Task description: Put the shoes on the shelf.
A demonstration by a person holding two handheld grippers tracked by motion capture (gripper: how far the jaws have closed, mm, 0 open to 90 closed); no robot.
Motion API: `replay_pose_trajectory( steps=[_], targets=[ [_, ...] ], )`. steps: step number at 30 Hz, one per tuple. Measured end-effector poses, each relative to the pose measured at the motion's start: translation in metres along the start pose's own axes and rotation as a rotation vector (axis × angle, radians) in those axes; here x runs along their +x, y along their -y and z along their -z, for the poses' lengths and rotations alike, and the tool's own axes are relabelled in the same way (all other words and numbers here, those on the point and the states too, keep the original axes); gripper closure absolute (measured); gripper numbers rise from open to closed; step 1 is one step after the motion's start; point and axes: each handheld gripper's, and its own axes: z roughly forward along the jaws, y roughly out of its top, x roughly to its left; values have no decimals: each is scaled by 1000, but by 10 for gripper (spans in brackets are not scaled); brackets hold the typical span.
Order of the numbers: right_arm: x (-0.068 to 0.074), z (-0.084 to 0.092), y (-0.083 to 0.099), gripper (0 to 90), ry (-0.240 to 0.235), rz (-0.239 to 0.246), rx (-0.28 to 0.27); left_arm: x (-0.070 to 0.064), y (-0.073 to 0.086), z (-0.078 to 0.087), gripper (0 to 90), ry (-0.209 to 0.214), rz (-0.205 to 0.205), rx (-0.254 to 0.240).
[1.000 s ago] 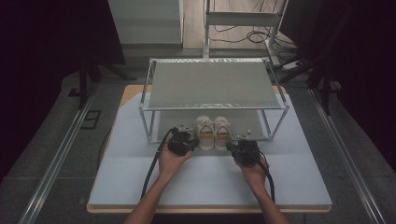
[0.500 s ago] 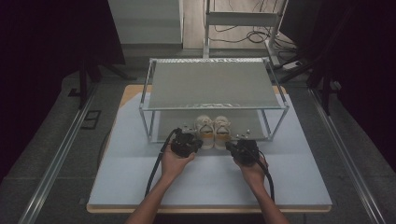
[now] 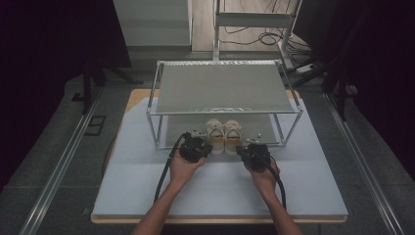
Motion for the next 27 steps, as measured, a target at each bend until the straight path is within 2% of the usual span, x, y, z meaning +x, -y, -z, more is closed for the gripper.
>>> replay_pose_trajectory(
  steps=[9, 16, 21, 24, 27],
  targets=[
    [-10, -2, -4, 893, 35, -4, -16, -5, -3, -5, 863, 5, -8, 4],
    [-12, -10, -6, 894, 34, -18, -27, -3, -4, -6, 868, 2, -5, 3],
    [-12, -12, -3, 895, 24, -14, -11, -1, -7, -6, 869, -7, -11, 11],
    [-11, -13, -3, 895, 20, -11, -4, 0, -8, -6, 868, -27, -18, 10],
    [-10, -15, -3, 895, 17, -6, 1, 4, -9, -7, 868, -16, -7, 8]
  ],
)
